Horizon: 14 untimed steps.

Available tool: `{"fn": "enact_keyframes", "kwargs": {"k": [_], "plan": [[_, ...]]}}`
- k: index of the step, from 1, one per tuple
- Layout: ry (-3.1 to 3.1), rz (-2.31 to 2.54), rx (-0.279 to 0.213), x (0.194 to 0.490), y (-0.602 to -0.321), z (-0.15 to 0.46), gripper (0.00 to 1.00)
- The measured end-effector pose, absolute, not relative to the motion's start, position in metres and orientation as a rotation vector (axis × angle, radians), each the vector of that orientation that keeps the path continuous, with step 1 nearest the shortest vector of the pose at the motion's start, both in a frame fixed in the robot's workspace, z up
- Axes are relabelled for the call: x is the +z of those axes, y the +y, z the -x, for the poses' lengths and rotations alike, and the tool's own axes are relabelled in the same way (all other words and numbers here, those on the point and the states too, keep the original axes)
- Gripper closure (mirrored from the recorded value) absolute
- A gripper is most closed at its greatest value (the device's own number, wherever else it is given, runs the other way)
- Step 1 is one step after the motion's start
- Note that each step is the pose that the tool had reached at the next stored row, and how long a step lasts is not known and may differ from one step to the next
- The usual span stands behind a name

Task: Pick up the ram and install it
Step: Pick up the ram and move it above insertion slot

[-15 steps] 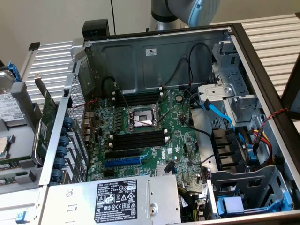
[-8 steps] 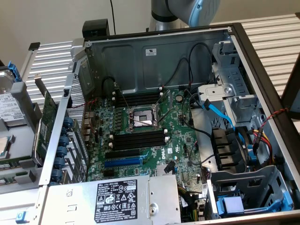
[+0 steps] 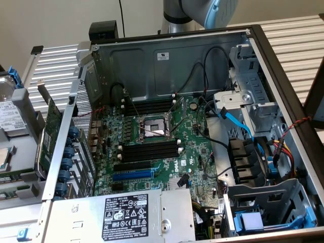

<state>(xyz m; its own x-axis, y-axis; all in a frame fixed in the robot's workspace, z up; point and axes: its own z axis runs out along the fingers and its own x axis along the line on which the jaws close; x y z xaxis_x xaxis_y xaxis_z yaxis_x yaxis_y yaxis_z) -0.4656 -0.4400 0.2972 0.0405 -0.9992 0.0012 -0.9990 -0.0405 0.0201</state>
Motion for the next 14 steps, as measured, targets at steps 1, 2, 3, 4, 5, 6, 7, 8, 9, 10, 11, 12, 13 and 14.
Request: {"fn": "enact_keyframes", "kwargs": {"k": [1,2,3,4,5,6,7,8,9,10,11,12,13,14], "plan": [[-2.162,-2.257,-0.021,0.295,-0.44,0.465,0.58],[-2.159,-2.26,-0.021,0.293,-0.44,0.465,0.58],[-2.156,-2.263,-0.021,0.292,-0.44,0.465,0.58],[-2.154,-2.265,-0.021,0.29,-0.44,0.465,0.58],[-2.151,-2.268,-0.02,0.288,-0.44,0.465,0.58],[-2.147,-2.272,-0.02,0.286,-0.44,0.465,0.58],[-2.144,-2.275,-0.02,0.284,-0.44,0.465,0.58],[-2.142,-2.276,-0.02,0.283,-0.44,0.465,0.58],[-2.141,-2.277,-0.02,0.281,-0.44,0.465,0.58],[-2.141,-2.278,-0.02,0.279,-0.44,0.465,0.58],[-2.14,-2.279,-0.02,0.277,-0.44,0.465,0.58],[-2.139,-2.28,-0.02,0.275,-0.44,0.465,0.58],[-2.138,-2.28,-0.02,0.274,-0.44,0.465,0.58],[-2.138,-2.281,-0.02,0.272,-0.44,0.465,0.58]]}}
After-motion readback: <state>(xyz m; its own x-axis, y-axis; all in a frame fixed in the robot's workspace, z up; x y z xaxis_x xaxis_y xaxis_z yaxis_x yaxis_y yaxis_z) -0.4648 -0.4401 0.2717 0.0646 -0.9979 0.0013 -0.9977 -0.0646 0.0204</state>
